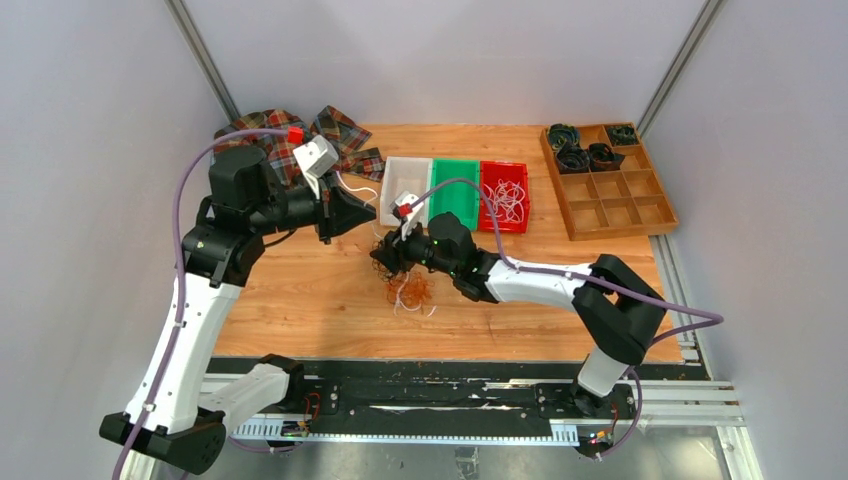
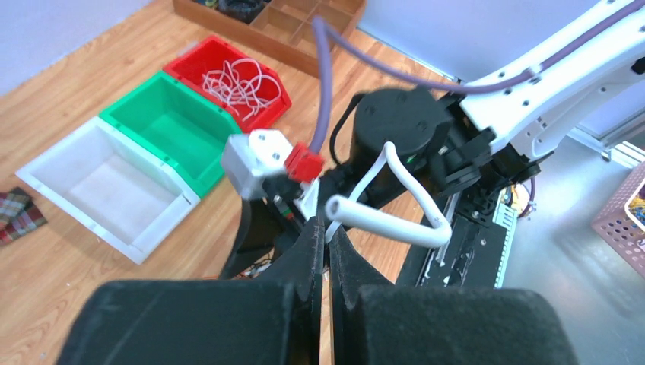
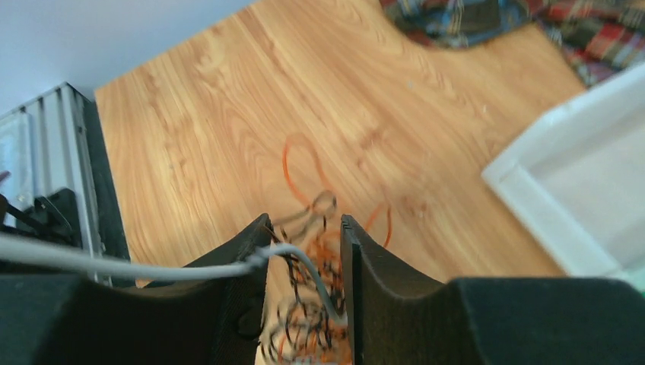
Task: Untangle the cables
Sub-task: Untie the cable.
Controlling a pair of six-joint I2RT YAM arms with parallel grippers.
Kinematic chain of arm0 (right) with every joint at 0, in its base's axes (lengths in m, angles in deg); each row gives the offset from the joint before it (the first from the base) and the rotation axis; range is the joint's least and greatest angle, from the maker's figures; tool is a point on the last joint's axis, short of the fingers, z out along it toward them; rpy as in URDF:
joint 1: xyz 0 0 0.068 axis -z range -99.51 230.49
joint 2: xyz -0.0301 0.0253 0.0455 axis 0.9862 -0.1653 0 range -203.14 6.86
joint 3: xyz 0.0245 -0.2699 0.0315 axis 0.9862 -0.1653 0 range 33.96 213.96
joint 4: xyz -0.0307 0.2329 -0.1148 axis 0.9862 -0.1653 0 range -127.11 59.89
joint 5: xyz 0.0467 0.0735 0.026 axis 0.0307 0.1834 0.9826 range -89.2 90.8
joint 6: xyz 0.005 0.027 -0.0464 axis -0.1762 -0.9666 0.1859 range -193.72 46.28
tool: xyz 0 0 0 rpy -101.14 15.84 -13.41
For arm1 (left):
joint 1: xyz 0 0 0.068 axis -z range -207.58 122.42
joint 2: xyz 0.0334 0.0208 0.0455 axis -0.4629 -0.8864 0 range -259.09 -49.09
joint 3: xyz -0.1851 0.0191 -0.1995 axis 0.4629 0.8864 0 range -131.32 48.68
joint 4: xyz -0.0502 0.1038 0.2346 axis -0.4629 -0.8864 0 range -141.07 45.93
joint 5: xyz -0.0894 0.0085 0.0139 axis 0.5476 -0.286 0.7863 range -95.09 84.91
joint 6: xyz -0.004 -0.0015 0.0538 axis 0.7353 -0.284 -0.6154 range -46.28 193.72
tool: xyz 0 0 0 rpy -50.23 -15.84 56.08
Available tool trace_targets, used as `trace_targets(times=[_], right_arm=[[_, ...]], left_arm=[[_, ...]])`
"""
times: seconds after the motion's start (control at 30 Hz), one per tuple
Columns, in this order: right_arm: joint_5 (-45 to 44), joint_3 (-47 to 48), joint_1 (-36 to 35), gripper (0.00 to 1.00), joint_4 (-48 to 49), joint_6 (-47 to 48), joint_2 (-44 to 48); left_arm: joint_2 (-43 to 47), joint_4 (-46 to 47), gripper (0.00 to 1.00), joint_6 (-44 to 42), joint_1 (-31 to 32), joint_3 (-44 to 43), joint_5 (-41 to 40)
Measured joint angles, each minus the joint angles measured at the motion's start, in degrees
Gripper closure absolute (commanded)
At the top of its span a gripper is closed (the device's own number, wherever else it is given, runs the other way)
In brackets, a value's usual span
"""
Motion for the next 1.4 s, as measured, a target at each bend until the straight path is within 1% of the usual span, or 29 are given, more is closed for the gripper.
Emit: trace_targets(times=[0.17, 0.37, 0.53, 0.67, 0.77, 0.87, 1.0, 1.07, 1.13, 1.23, 1.4], right_arm=[[-1.49, -5.29, 0.02, 0.61, 2.84, -2.47, -1.25], [-3.26, -13.79, 0.26, 0.6, 8.98, -5.99, -1.77], [-4.96, -19.58, 0.26, 0.59, 11.52, -7.52, -3.65], [-5.95, -22.75, 0.26, 0.56, 12.96, -8.39, -4.11], [-6.49, -24.85, 0.26, 0.52, 13.84, -8.55, -3.82], [-7.08, -27.41, 0.26, 0.47, 12.94, -8.24, -0.26], [-7.39, -26.71, 0.26, 0.41, 10.56, -5.75, 8.61], [-6.86, -24.46, 0.24, 0.34, 9.49, -4.13, 12.24], [-5.68, -21.46, 0.24, 0.33, 9.07, -2.64, 14.29], [-3.13, -17.62, 0.24, 0.33, 8.85, -0.81, 14.67], [2.73, -14.14, 0.24, 0.34, 7.93, 0.66, 11.69]], left_arm=[[0.0, -1.6, 0.99, -0.44, 0.0, -4.39, 0.15], [-0.02, -3.32, 0.99, -0.63, -0.07, -6.51, 0.17], [-0.2, -4.28, 0.99, -0.59, -0.2, -9.16, 0.15], [-0.31, -4.39, 0.99, -0.39, -0.61, -11.32, 0.11], [-0.57, -4.61, 0.99, -0.37, -0.87, -12.66, -0.04], [-0.61, -4.68, 0.99, -0.35, -0.94, -12.79, -0.24], [-0.61, -4.68, 0.99, -0.39, -0.94, -11.54, -0.7], [-0.68, -4.72, 0.99, -0.39, -0.94, -10.95, -0.76], [-0.72, -4.72, 0.99, -0.42, -0.94, -10.82, -0.83], [-0.7, -4.68, 0.99, -0.46, -0.94, -10.82, -0.94], [-0.66, -4.68, 0.99, -0.66, -0.94, -10.73, -1.18]])
